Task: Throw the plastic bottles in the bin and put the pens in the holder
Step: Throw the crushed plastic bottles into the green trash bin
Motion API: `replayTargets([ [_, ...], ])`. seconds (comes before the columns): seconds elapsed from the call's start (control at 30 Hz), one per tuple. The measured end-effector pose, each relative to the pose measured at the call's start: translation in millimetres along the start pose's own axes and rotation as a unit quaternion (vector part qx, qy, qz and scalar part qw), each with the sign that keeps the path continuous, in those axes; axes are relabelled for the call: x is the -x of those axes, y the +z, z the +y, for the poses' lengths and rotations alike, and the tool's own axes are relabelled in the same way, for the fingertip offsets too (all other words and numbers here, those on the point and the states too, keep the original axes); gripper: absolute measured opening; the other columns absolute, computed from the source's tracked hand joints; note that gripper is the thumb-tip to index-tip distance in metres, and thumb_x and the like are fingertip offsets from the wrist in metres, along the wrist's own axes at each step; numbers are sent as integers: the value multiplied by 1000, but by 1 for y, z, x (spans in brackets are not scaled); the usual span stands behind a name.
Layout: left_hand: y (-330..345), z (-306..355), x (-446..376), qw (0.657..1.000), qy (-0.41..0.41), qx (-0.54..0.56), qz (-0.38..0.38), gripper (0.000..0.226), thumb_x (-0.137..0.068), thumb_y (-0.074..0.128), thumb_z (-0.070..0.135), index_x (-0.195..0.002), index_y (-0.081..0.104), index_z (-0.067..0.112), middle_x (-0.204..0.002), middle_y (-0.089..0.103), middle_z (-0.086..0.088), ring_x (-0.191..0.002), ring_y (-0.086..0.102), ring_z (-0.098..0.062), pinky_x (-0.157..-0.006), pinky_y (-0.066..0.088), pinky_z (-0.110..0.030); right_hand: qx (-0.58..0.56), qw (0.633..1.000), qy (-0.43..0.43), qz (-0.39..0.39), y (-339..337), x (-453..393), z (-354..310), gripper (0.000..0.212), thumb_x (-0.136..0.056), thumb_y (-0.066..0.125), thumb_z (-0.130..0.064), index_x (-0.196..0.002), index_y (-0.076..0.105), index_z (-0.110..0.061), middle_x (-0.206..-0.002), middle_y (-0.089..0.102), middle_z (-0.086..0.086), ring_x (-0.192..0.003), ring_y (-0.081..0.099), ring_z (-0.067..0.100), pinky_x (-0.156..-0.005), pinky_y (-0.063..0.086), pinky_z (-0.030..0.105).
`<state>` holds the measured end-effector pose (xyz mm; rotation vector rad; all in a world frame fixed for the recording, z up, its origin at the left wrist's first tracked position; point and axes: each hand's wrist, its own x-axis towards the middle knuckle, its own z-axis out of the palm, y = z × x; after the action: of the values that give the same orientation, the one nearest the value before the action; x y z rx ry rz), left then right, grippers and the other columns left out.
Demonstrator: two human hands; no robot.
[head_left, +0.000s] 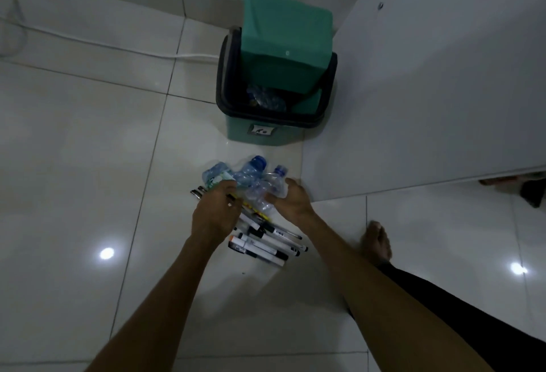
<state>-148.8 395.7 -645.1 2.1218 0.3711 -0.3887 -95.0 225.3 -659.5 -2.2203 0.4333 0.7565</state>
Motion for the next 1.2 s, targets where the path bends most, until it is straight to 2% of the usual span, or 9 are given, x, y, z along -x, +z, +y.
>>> replayTargets([
  [0.3, 31, 0, -15, 1000, -3, 4, -19, 34, -93, 57, 17, -127, 58, 15, -114, 68, -9, -101, 64, -27, -88, 54, -42, -42, 999, -6, -5, 15, -24, 11, 51, -81, 74, -18, -126, 56, -2, -121, 65, 16, -113, 62, 31, -99, 51, 43],
  [0.47, 47, 3, -18, 1000, 30, 7, -1, 24, -94, 58, 18, -118, 62, 17, -108, 70, -4, -87, 62, -14, -72, 48, -25, -43, 999, -1, 3, 19, -33, 15, 49, -83, 74, -19, -126, 56, -5, -118, 67, 13, -108, 65, 27, -94, 54, 38],
  [0.6, 53, 4, -21, 1000, 11, 9, -8, 26, -94, 59, 21, -120, 60, 19, -112, 70, -3, -92, 64, -15, -76, 48, -26, -108, 993, 33, 21, 17, -36, 17, 51, -76, 80, -9, -120, 55, -1, -117, 68, 17, -106, 66, 30, -95, 54, 43],
  [0.7, 53, 4, -20, 1000, -15, 12, -21, 29, -92, 61, 19, -121, 59, 19, -114, 69, -3, -91, 65, -16, -75, 48, -26, -161, 984, 78, 10, 13, -33, 19, 44, -71, 83, -8, -110, 63, -1, -113, 71, 15, -103, 68, 27, -93, 56, 40],
  [0.93, 28, 19, -4, 998, -46, 41, 0, 32, -94, 59, 21, -125, 57, 11, -118, 66, -8, -95, 65, -22, -86, 55, -45, -248, 966, 64, 35, 2, -5, -1, 43, -67, 85, -3, -108, 70, -3, -110, 72, 13, -104, 68, 27, -97, 53, 42],
  [1.03, 10, 30, 2, 995, -61, 75, 28, 30, -95, 59, 22, -122, 57, 10, -116, 67, -9, -86, 67, -19, -83, 56, -43, -284, 957, 46, 32, -5, 14, -15, 47, -70, 84, -6, -114, 67, -2, -113, 71, 12, -102, 68, 21, -93, 55, 29],
  [1.1, -2, 37, 7, 992, -72, 98, 40, 29, -95, 58, 27, -119, 58, 11, -112, 67, -7, -85, 66, -19, -83, 55, -40, -310, 950, 34, 32, -10, 28, -28, 45, -69, 84, -2, -112, 68, 1, -110, 73, 12, -90, 69, 13, -75, 54, 11],
  [1.17, -14, 44, 10, 986, -90, 128, 51, 28, -94, 59, 36, -115, 58, 18, -108, 62, -1, -92, 60, -19, -85, 50, -35, -326, 945, 17, 20, -15, 42, -42, 41, -72, 82, 0, -110, 69, 3, -108, 73, 13, -82, 69, 10, -64, 51, 7],
  [1.2, -19, 49, 13, 981, -105, 154, 54, 27, -93, 60, 39, -113, 58, 22, -106, 61, 1, -93, 58, -18, -85, 49, -33, -336, 942, 10, 9, -18, 49, -48, 39, -74, 81, -1, -110, 69, 3, -109, 73, 14, -84, 70, 13, -67, 53, 10],
])
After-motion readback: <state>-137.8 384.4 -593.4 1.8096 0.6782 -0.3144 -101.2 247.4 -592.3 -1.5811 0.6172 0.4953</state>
